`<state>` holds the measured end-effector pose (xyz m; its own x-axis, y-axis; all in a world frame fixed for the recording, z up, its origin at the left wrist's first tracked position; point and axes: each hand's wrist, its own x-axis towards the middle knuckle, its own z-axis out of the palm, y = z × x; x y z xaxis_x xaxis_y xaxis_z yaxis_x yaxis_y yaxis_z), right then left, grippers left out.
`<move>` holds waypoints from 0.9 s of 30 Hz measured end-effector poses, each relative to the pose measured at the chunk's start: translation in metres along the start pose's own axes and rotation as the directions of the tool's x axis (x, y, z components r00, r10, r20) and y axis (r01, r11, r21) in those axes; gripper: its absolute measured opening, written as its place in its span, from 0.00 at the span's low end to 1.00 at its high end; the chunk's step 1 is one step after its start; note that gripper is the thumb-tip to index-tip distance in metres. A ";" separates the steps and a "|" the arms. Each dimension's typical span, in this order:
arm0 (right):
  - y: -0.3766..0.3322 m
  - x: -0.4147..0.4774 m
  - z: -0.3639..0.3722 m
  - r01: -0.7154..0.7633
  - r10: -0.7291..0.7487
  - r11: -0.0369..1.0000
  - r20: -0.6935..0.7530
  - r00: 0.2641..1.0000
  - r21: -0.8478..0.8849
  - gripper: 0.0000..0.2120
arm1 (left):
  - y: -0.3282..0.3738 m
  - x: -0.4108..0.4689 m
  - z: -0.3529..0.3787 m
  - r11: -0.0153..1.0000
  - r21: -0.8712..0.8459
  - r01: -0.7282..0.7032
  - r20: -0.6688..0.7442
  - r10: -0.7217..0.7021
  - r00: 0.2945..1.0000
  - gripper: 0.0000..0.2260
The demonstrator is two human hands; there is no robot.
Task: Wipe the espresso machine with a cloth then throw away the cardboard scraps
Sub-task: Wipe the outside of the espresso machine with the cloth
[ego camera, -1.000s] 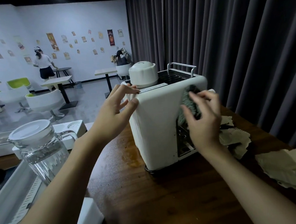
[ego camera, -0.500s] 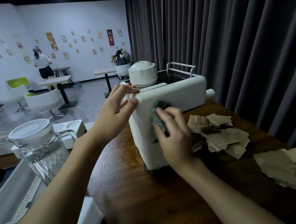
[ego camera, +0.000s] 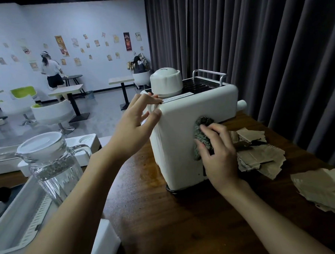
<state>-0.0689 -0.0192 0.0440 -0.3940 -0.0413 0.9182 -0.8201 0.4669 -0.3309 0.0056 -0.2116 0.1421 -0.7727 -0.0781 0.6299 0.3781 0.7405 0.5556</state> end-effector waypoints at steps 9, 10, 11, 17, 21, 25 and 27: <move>-0.034 -0.030 0.024 0.041 -0.050 0.996 0.109 0.993 0.079 0.20 | -0.001 0.000 0.001 0.998 -0.058 -0.015 -0.009 0.015 1.000 0.06; -0.036 -0.033 0.026 0.049 -0.058 0.995 0.116 0.992 0.086 0.20 | -0.002 -0.001 0.001 0.998 -0.062 -0.017 -0.009 0.017 1.000 0.06; -0.036 -0.034 0.026 0.049 -0.060 0.994 0.119 0.991 0.093 0.20 | -0.002 -0.001 0.001 0.998 -0.063 -0.019 -0.007 0.019 1.000 0.06; -0.026 -0.026 0.018 0.035 -0.045 0.996 0.128 0.991 0.085 0.19 | -0.002 -0.001 0.000 0.998 -0.058 -0.022 0.000 0.022 1.000 0.06; -0.011 -0.024 0.010 -0.090 0.088 0.994 0.039 0.995 0.067 0.18 | -0.001 -0.001 0.000 1.000 -0.009 -0.010 0.003 0.010 1.000 0.06; -0.010 -0.027 0.012 -0.126 0.126 0.991 0.005 0.992 0.044 0.17 | -0.002 -0.001 0.002 0.999 -0.035 -0.008 -0.010 0.008 1.000 0.06; -0.013 -0.030 0.015 -0.157 0.157 0.986 -0.004 0.988 0.051 0.18 | -0.002 -0.001 0.003 0.999 -0.052 -0.009 -0.014 0.008 1.000 0.06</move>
<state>-0.0524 -0.0373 0.0177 -0.5165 0.0359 0.8556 -0.7683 0.4218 -0.4815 0.0046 -0.2111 0.1387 -0.7624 -0.0810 0.6420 0.4111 0.7055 0.5773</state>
